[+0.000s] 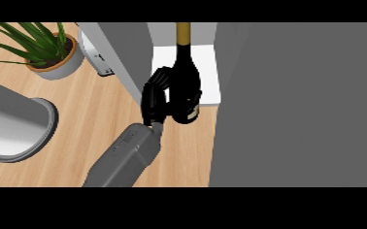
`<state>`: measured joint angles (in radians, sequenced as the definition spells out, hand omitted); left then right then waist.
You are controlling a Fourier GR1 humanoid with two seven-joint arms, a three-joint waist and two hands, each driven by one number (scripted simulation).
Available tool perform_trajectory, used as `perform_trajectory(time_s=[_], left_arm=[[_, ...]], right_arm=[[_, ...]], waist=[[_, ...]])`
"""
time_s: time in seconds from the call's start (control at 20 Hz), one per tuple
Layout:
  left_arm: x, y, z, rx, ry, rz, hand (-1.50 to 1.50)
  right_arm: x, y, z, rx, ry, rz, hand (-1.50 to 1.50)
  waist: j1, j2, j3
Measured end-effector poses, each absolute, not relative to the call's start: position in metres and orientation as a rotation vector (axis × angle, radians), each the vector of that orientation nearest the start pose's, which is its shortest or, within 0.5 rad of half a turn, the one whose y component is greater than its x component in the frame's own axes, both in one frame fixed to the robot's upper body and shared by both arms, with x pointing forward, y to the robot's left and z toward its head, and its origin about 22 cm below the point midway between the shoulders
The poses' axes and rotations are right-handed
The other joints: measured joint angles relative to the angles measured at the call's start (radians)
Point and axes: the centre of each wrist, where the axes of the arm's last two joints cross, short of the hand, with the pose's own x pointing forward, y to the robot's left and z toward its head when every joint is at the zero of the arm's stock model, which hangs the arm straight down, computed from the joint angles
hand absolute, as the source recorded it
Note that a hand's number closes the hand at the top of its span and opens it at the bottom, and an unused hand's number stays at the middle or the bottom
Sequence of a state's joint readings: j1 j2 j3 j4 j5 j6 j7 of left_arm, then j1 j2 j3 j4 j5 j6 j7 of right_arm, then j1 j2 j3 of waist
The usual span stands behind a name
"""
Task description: Pick up the wine, place it into the cabinet and close the cabinet
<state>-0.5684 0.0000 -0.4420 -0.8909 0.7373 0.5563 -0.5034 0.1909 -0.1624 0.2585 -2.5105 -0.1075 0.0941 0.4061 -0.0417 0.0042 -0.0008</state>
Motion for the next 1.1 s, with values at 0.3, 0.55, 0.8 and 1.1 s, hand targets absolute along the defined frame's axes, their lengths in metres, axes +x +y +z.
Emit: perform_trajectory(time_s=[0.3,0.55,0.8,1.1], left_arm=[[0.346,0.085,-0.018,-0.103,-1.603,0.306,1.5],[0.36,0.084,-0.016,-0.088,-1.585,0.308,1.5],[0.376,0.086,-0.009,-0.055,-1.565,0.317,1.5],[0.393,0.087,0.003,0.007,-1.544,0.309,1.5]], right_arm=[[0.123,-0.211,0.17,0.263,-1.865,0.321,-1.5],[0.124,-0.212,0.17,0.263,-1.865,0.325,-1.5],[0.125,-0.213,0.169,0.262,-1.873,0.331,-1.5],[0.123,-0.212,0.167,0.277,-1.873,0.327,-1.5]], waist=[[0.0,0.0,0.0],[-0.002,0.002,0.0],[-0.003,0.006,-0.001],[-0.003,0.011,-0.001]])
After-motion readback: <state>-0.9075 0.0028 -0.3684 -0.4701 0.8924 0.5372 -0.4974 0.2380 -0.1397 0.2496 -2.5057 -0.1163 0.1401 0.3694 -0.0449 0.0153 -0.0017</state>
